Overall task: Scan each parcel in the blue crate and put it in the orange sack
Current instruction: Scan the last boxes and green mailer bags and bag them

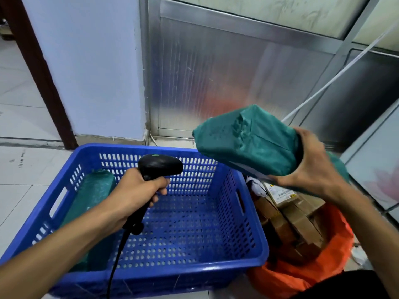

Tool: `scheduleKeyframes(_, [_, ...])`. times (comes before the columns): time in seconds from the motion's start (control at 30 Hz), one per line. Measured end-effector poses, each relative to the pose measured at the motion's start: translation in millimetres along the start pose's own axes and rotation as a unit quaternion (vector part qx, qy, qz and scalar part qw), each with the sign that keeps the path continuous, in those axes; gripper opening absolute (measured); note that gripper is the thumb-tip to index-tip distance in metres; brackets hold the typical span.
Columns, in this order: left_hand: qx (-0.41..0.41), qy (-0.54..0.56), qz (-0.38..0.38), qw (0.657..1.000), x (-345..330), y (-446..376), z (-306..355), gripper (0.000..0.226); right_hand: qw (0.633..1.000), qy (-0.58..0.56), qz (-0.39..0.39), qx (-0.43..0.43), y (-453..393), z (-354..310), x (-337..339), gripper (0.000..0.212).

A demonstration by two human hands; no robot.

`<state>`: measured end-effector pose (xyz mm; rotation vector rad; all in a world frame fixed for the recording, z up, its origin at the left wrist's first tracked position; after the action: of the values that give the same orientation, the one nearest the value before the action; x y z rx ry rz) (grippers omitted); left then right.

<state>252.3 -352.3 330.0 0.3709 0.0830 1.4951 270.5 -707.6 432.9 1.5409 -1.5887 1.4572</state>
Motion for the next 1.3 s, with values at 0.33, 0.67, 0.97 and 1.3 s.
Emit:
scheduleKeyframes(0.33, [0.007, -0.02, -0.021, 1.0, -16.6, -3.0, 0.6, 0.015, 0.969, 0.245, 0.01, -0.039, 19.6, 78.9, 16.1, 0.111])
scheduleKeyframes(0.67, [0.01, -0.019, -0.03, 0.999, -22.2, -1.6, 3.3, 0.011, 0.943, 0.277, 0.078, -0.166, 18.0, 117.4, 8.2, 0.101])
scheduleKeyframes(0.97, [0.001, -0.007, -0.011, 1.0, -12.5, 0.4, 10.4, 0.009, 0.919, 0.346, 0.063, -0.18, -35.7, 111.2, -48.5, 0.104])
scheduleKeyframes(1.3, [0.006, 0.009, 0.025, 1.0, 11.1, 3.6, 12.4, 0.01, 0.917, 0.329, -0.042, -0.221, -68.7, 116.5, -118.5, 0.102])
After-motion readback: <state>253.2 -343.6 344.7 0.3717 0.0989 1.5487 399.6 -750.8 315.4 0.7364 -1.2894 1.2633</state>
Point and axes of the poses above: each hand's wrist, its own y-axis away from the middle knuckle, its own x-axis out of the back of the hand, z = x × y, the point moved 6 cm from there along -y, towards the middle knuckle, and after that the axes turned 7 degrees about -z, right-handed, at the moved point
